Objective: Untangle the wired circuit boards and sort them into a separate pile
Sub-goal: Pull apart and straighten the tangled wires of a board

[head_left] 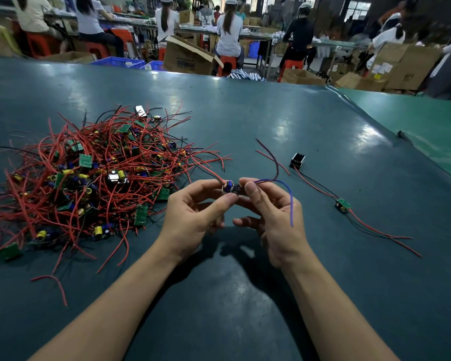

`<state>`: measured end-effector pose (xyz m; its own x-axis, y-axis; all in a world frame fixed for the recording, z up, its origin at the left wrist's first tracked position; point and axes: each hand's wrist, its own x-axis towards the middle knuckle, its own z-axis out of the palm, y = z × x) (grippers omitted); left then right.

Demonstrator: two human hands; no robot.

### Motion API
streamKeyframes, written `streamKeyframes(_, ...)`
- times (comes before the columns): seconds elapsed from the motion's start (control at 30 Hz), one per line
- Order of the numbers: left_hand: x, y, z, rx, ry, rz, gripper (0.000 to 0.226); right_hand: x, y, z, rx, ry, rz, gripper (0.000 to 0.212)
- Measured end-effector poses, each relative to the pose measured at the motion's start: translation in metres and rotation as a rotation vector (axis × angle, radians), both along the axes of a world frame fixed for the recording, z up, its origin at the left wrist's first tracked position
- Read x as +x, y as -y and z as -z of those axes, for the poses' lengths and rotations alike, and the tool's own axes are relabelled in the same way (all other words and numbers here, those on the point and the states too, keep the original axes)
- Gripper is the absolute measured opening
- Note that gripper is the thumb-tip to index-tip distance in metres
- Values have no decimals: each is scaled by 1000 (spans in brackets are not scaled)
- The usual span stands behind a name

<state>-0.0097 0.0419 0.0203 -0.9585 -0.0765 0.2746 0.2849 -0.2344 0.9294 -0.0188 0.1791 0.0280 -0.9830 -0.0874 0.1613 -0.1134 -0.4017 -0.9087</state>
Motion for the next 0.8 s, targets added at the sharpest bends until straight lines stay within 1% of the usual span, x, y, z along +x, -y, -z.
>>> streamKeyframes(0.07,0,1,1,-10,-7,3,20,0,0,-1,-15,23,-5,13)
streamKeyframes(0.17,0,4,2,27,12,90,16,0,-3,1,24,-10,28,9)
streamKeyframes(0.27,-2,6,0,68,90,158,17,2,-4,1,82,-72,21,9)
streamKeyframes(0.33,-3,6,1,52,137,204,11,3,-4,1,67,-75,-16,11)
streamKeyframes(0.4,-2,4,2,75,184,300,6,3,-5,-1,29,-53,-20,10)
streamKeyframes(0.47,0,3,4,102,205,395,15,2,-6,-1,21,-30,24,10)
streamKeyframes(0.5,0,2,5,93,190,397,19,1,-6,-1,35,-27,50,9)
streamKeyframes(0.63,-1,-1,8,71,94,225,29,0,0,0,79,-47,93,13)
streamKeyframes(0.73,-1,-4,7,22,74,120,28,0,1,1,89,13,95,11)
streamKeyframes(0.8,-1,-4,7,-24,51,50,24,0,1,1,112,58,96,14)
